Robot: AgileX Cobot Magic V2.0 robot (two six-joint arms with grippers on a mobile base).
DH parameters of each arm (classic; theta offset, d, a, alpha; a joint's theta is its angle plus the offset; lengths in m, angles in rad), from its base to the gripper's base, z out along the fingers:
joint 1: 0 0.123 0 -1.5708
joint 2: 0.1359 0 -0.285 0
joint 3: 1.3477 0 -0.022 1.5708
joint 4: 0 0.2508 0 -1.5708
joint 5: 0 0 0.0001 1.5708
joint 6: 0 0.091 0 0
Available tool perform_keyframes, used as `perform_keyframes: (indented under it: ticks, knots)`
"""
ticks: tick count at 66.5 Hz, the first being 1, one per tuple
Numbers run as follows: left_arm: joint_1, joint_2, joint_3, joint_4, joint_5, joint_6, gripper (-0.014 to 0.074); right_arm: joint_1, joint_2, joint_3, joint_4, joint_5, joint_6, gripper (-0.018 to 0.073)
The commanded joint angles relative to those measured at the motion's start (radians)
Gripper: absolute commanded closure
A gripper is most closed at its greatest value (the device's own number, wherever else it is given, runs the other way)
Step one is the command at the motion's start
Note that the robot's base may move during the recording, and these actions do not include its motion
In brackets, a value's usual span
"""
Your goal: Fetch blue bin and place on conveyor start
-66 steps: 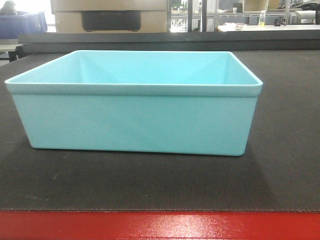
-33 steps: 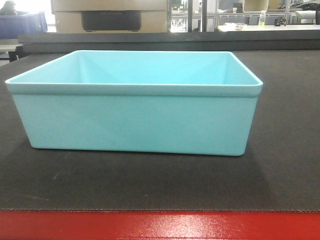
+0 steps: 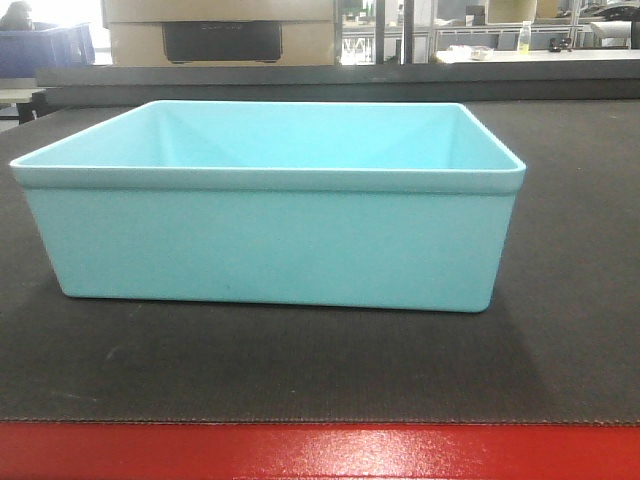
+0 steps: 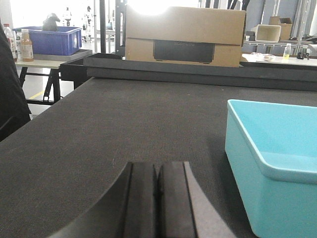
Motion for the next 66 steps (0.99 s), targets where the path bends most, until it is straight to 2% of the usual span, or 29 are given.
perform_keyframes:
  ticks: [1,41,48,56,66]
  knots:
    - [0.005,-0.006,-0.002,-0.005,-0.009,-0.001,0.0707,-0.004,-0.005,0.003,-0.011,-0.025,-0.005,0.0721]
    - [0.005,-0.006,-0.002,-0.005,-0.009,-0.001,0.0707,-0.004,-0.005,0.003,-0.015,-0.025,-0.005,0.0721]
    - [0.005,-0.006,-0.002,-0.005,-0.009,-0.001,0.0707,-0.009,-0.014,0.007,-0.038,-0.009,-0.038,0.0721]
    - [0.005,-0.006,-0.002,-0.005,-0.016,-0.001,0.0707,-0.070,-0.063,0.055,-0.012,-0.011,-0.068,0.0721]
    - [0.005,-0.006,-0.002,-0.005,-0.016,-0.001,0.0707,-0.208,-0.163,0.189,0.038,-0.039,-0.068,0.0721]
